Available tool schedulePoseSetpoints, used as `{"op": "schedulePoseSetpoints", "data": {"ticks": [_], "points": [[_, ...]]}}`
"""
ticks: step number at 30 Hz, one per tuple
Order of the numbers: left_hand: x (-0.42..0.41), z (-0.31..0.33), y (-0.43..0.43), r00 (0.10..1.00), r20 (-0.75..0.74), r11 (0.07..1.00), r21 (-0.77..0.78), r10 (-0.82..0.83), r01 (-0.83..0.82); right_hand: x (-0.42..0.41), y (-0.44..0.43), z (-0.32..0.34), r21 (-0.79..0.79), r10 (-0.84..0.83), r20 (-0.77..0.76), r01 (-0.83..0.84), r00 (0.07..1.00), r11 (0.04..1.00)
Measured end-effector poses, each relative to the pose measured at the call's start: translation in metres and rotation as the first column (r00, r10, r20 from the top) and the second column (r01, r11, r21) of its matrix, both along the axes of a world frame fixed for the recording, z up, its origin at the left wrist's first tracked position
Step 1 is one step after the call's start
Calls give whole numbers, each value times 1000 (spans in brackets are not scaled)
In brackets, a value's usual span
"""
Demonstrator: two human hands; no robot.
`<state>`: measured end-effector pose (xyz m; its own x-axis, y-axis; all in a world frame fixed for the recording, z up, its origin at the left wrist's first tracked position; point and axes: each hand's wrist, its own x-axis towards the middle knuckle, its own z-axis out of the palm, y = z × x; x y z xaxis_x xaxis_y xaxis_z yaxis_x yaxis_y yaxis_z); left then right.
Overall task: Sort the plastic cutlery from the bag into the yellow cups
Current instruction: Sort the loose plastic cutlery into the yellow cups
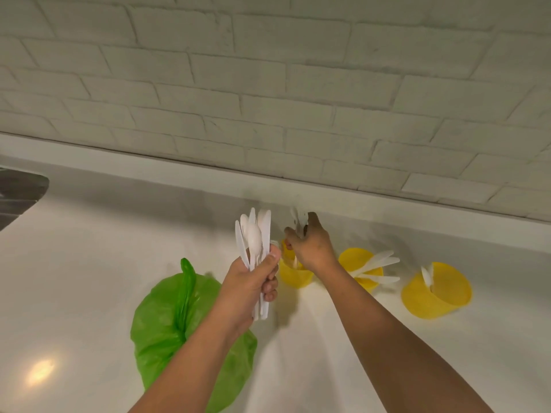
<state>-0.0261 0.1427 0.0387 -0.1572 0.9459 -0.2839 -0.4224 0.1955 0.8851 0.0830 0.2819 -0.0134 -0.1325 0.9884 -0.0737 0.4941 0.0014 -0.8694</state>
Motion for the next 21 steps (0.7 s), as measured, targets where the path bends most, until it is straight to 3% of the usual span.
{"op": "schedulePoseSetpoints", "data": {"ticks": [8,11,13,15,18,21], "points": [[-2,3,2,999,43,1000,-3,-20,20,20,-18,25,285,-18,424,-114,906,952],[2,2,1,990,132,999,11,-44,42,29,-42,41,383,-78,195,-3,978,924],[6,0,0,985,165,998,28,-57,53,36,-64,49,285,-64,-53,76,997,955],[10,-1,0,985,163,998,30,-60,56,41,-86,56,117,17,-209,7,978,993],[21,0,-1,989,117,995,42,-92,87,42,-110,50,100,158,-153,-143,976,985],[33,1,-1,981,152,992,44,-121,115,41,-119,45,158,124,-104,-107,987,982]]}}
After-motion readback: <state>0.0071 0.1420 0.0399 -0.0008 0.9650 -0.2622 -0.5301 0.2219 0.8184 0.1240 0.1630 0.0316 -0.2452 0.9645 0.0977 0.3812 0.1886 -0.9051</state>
